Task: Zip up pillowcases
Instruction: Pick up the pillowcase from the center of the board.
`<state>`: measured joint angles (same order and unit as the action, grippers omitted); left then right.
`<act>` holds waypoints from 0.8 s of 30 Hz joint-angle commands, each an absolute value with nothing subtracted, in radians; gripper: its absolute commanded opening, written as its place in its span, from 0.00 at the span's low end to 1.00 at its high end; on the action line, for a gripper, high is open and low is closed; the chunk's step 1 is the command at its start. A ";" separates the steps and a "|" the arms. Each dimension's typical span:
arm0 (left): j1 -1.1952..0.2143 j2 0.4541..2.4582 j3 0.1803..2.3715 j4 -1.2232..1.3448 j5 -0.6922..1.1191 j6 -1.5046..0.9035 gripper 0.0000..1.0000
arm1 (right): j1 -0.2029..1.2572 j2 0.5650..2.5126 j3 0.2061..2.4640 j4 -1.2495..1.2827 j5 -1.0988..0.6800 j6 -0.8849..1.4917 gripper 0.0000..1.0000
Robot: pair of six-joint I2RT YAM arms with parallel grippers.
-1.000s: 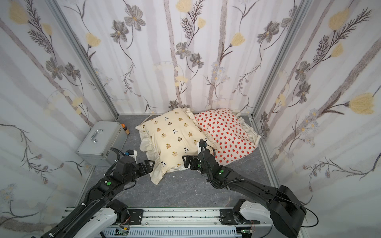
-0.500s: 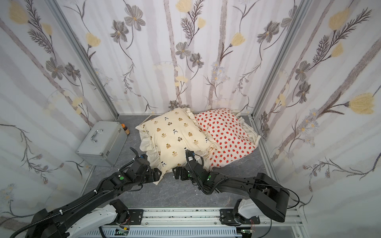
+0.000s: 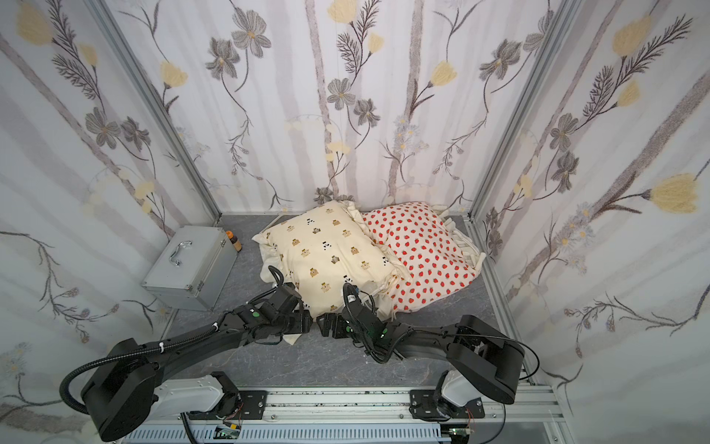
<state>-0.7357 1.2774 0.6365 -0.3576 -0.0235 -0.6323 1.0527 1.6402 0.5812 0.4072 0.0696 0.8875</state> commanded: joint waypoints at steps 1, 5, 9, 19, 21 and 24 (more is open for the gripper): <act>-0.736 1.325 0.654 -0.331 -0.054 -0.632 0.73 | 1.050 1.649 0.576 0.471 0.069 0.916 1.00; -0.738 1.382 0.672 -0.319 -0.054 -0.640 0.69 | 1.043 1.650 0.559 0.484 0.069 0.932 1.00; -0.741 1.423 0.677 -0.302 -0.046 -0.650 0.63 | 1.031 1.645 0.541 0.497 0.065 0.945 1.00; -0.741 1.450 0.672 -0.300 -0.068 -0.644 0.31 | 1.032 1.652 0.549 0.482 0.071 0.917 1.00; -0.741 1.441 0.667 -0.300 -0.069 -0.635 0.24 | 1.032 1.649 0.552 0.480 0.071 0.909 1.00; -0.741 1.423 0.658 -0.302 -0.064 -0.622 0.12 | 1.032 1.644 0.557 0.469 0.071 0.891 1.00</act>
